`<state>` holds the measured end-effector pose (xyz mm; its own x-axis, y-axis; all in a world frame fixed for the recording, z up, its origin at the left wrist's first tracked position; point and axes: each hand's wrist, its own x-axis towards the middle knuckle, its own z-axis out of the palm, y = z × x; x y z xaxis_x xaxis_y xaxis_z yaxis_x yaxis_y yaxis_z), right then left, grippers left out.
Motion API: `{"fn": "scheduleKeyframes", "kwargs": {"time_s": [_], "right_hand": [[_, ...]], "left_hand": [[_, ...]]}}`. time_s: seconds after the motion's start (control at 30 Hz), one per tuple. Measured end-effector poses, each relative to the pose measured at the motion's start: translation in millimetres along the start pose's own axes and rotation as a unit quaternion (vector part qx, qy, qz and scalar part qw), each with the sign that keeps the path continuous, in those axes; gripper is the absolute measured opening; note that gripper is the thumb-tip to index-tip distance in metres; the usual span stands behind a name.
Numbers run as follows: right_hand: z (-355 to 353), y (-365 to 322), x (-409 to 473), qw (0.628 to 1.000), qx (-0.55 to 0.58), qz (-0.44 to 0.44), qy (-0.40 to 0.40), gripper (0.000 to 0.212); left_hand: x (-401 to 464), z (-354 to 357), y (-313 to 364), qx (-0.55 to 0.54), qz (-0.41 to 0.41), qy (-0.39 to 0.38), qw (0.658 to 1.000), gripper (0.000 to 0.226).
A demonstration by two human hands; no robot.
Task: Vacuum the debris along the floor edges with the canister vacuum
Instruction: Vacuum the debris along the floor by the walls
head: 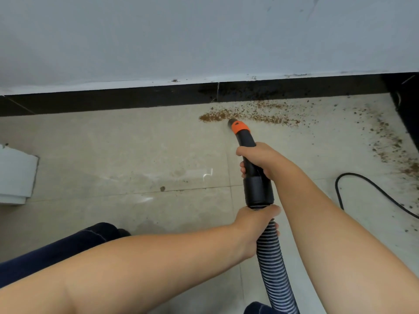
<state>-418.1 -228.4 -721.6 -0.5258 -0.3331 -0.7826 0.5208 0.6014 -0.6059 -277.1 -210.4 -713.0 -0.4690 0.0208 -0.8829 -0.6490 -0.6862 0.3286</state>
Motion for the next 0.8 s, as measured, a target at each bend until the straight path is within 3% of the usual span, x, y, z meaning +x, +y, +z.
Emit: {"fn": "scheduleKeyframes", "kwargs": {"time_s": [0.2, 0.33, 0.8], "right_hand": [[-46, 10, 1, 0.994, 0.055, 0.014, 0.095, 0.017], [-45, 11, 7, 0.989, 0.078, 0.007, 0.123, 0.018], [43, -8, 12, 0.997, -0.043, -0.022, -0.056, 0.017]], "left_hand": [[10, 22, 10, 0.059, -0.033, -0.058, 0.996, 0.013], [15, 18, 13, 0.073, -0.027, -0.051, 0.996, 0.013], [1, -22, 1, -0.063, 0.017, 0.048, 0.997, 0.025]]}}
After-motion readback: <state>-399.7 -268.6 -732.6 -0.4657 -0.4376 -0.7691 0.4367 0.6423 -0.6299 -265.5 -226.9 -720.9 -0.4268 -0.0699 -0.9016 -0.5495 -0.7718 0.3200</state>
